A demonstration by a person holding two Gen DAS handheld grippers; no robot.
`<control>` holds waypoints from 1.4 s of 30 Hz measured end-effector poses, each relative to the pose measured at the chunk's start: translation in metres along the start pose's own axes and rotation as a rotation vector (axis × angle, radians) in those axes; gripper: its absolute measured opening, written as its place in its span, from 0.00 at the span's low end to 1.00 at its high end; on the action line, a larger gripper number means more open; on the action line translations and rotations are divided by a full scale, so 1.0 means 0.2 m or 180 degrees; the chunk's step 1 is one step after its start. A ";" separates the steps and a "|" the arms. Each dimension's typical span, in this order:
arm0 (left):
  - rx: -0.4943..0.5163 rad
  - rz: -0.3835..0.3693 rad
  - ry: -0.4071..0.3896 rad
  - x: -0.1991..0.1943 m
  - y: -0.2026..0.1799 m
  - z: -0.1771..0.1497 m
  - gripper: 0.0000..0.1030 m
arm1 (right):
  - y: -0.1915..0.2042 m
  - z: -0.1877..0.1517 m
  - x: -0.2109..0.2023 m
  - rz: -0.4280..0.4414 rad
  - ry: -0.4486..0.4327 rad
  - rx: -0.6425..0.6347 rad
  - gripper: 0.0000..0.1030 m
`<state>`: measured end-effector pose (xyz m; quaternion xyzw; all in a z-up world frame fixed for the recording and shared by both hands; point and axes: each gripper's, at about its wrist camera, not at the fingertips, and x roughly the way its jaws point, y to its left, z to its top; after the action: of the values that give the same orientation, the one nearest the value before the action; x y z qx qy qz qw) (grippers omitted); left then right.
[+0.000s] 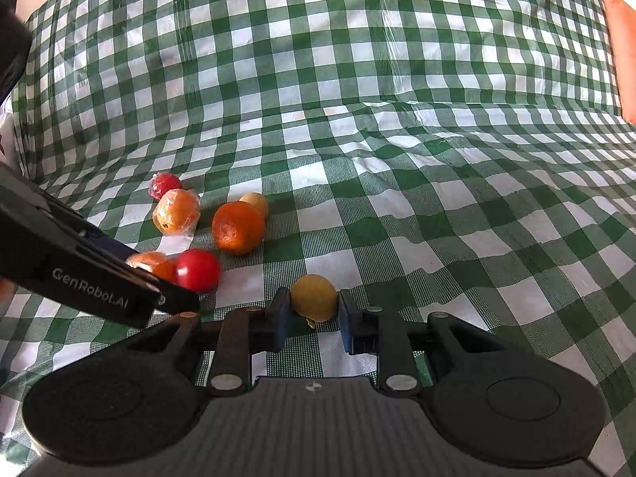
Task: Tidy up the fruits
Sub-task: 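Grasp a large orange with the left tool while the right grasps a brown fruit, then carry both fruits over the blue plate and open both tools to drop them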
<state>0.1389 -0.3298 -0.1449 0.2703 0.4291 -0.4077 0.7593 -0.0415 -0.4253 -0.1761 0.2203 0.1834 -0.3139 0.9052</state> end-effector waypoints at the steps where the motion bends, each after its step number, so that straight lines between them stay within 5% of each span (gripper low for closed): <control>1: -0.0029 0.0016 -0.0005 -0.01 0.00 -0.01 0.42 | 0.00 0.00 0.00 0.0000 -0.0008 0.0003 0.26; 7: -0.0437 0.0069 -0.0122 -0.26 0.03 -0.12 0.42 | -0.02 0.00 -0.03 -0.0147 -0.0130 0.0077 0.25; 15: -0.0892 0.0212 -0.0083 -0.76 0.04 -0.48 0.42 | 0.08 0.04 -0.28 -0.0268 -0.0224 -0.0141 0.25; 28: -0.1383 0.0661 -0.0181 -1.45 0.08 -1.06 0.42 | 0.64 -0.04 -1.10 0.0827 -0.0063 -0.0624 0.26; 42: -0.1704 0.0730 -0.0443 -1.74 0.07 -1.39 0.42 | 0.99 -0.10 -1.54 0.1191 -0.0142 -0.1046 0.26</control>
<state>-0.0739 0.0234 0.0248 0.0786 0.4349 -0.2093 0.8723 -0.1434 -0.1252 0.0088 0.0933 0.1680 -0.1116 0.9750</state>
